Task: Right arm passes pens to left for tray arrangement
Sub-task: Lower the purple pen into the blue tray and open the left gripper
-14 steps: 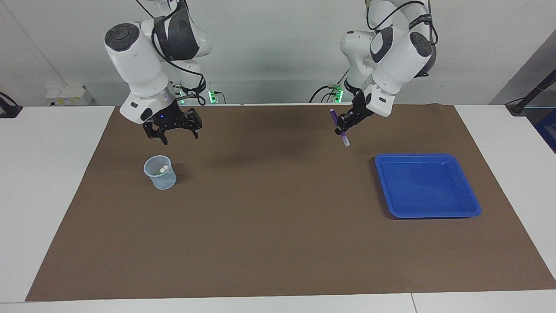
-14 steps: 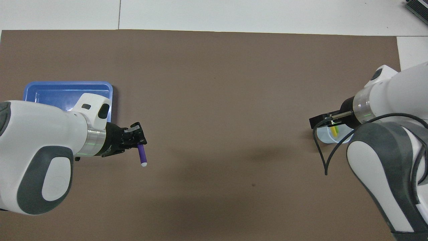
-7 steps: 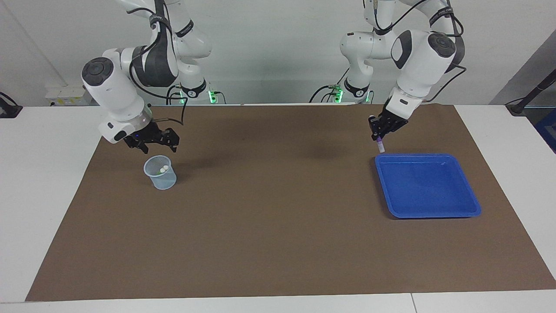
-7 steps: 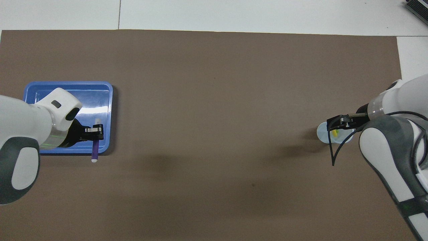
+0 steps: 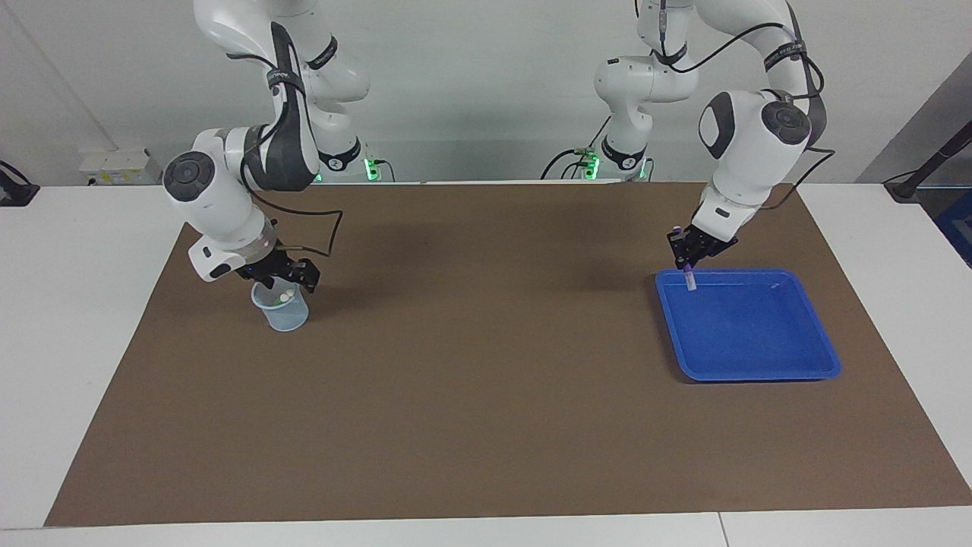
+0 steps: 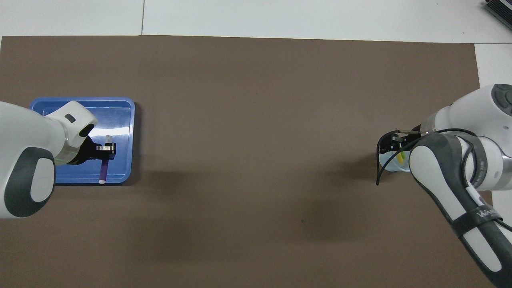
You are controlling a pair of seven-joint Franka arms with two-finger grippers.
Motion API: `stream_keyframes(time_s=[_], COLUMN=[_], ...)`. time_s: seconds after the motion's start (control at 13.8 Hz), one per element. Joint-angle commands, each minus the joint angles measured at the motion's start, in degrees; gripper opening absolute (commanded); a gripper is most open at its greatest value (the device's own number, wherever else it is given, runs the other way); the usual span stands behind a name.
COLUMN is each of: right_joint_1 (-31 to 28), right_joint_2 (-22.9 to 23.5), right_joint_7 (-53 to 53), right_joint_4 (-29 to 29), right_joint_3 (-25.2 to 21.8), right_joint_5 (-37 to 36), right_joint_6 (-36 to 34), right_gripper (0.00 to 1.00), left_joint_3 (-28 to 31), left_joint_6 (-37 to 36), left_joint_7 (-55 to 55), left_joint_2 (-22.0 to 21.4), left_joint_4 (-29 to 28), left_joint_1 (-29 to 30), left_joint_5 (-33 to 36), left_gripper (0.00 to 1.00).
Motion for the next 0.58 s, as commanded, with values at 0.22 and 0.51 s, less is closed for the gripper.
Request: stream_keyframes(time_s=[0.22,0.51], right_joint_1=[-0.91,-1.78], right_joint_2=[-0.31,0.83], right_joint_7=[0.99,0.9], right_joint_4=[-0.31,0.04], right_joint_3=[0.61,0.61], right_joint_5=[-0.16,-0.16], right_joint_6=[1.08,1.6], right_gripper=[0.52,0.43], left_joint_3=[-0.55,-0.55], left_joint_6=[6.56,8.32], left_joint_7=[1.59,1.68], left_joint_2=[6.08,10.83], left_joint_4=[1.64,4.72], left_joint_1=[2.56,3.09], left_joint_5=[3.69,4.66], left_gripper=[0.0,0.0])
